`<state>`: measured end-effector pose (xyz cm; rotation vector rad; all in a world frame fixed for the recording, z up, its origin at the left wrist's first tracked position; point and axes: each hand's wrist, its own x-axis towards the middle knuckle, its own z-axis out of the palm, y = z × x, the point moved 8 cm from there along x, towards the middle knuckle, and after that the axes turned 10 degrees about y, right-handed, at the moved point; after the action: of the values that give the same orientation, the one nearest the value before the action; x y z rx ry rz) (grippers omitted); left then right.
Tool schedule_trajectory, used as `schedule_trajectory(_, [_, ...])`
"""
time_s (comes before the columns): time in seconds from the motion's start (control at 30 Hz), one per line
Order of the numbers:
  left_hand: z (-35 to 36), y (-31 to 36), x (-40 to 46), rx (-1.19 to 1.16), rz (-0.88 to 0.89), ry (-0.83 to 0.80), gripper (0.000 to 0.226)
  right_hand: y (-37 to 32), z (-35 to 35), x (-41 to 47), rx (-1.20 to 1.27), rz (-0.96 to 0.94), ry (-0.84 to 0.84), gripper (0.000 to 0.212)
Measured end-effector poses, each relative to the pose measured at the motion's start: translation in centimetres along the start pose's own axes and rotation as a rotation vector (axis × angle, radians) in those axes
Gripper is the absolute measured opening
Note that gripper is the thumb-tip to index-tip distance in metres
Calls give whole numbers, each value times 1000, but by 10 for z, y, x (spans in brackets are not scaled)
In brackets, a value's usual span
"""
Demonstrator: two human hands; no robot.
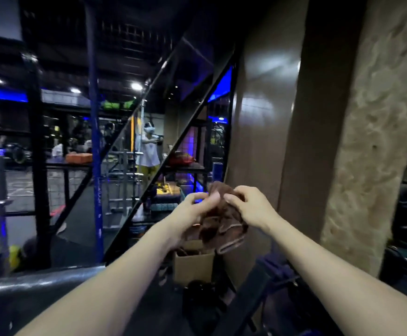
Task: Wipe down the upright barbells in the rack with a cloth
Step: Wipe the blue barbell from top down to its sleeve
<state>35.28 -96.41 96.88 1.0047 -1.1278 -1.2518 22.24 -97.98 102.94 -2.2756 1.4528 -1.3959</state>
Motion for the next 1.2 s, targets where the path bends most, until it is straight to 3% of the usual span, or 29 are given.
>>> schedule_trajectory(0.07, [-30,13,26,153,139,137,71,2,21,30,67,-23,-29,34])
schedule_trajectory(0.1, [-45,19,38,184,187,209,65,1,33,44,97,-49,-65,35])
schedule_trajectory(0.2, [-75,42,67,205,291,315,29,-2,70,85,189,-157,-181,38])
schedule_trajectory(0.3, [-84,60,93,202,287,305,5,-4,101,124,408,-203,-269,36])
schedule_trajectory(0.43, [-100,74,127,288,148,244,18,-10,130,181,539,-304,-381,35])
schedule_trajectory(0.5, [-114,90,141,317,164,278,20,-18,142,206,617,-323,-452,32])
schedule_trajectory(0.6, [-138,116,159,276,236,443,8,-30,163,231,884,-198,-606,20])
schedule_trajectory(0.7, [-151,134,174,256,272,529,5,-49,191,245,1087,-69,-730,27])
schedule_trajectory(0.8, [-168,161,184,129,358,591,9,-65,202,278,1183,3,-581,12])
schedule_trajectory(0.9, [-191,186,191,117,392,667,22,-85,206,307,1192,-32,-423,11])
schedule_trajectory(0.97, [-208,201,197,60,436,746,17,-102,208,319,1233,-72,-377,11])
schedule_trajectory(1.03, [-226,220,203,-36,530,798,13,-122,212,324,1371,-82,-454,13])
schedule_trajectory(1.13, [-251,245,211,-56,627,855,10,-143,230,326,1502,27,-730,42])
schedule_trajectory(1.2, [-264,256,217,-19,656,892,7,-154,243,329,1549,71,-795,48])
